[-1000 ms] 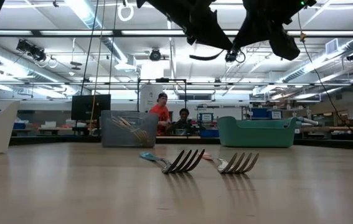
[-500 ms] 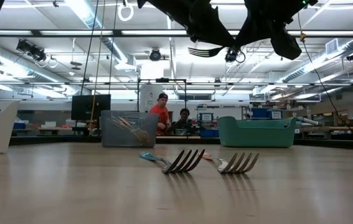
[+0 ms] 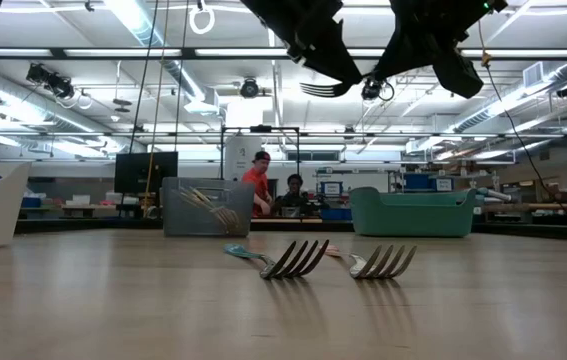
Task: Sort silverware by color (type)
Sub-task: Put the blue fork into the green bin
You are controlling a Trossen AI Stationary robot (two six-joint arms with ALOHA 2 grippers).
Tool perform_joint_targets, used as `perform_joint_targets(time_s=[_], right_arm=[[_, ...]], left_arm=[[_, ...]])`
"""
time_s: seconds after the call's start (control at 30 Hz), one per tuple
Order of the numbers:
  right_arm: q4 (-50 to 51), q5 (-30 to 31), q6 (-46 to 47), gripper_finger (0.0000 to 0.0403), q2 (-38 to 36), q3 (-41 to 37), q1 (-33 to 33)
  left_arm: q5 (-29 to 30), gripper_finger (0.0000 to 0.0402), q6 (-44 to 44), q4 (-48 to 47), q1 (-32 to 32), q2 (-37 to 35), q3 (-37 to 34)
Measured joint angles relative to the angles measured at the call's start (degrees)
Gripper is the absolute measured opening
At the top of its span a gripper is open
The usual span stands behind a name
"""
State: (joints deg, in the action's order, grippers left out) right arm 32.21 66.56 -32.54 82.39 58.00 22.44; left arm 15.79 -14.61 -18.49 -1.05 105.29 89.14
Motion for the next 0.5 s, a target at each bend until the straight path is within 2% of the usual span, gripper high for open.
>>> perform_joint_targets(time_s=[0.33,0.5], right_arm=[[5.56,0.54,6.88,0.0016,0.0,0.02,0.13],[11.32,1.43,12.39,0.0016,-0.03,0.02,0.09]], left_arm=[[1.61,0.0149,1.4,-4.19,1.89,-2.43,-0.88],[5.66,0.0149,2.11,-3.53,3.75,-5.33,-4.62]])
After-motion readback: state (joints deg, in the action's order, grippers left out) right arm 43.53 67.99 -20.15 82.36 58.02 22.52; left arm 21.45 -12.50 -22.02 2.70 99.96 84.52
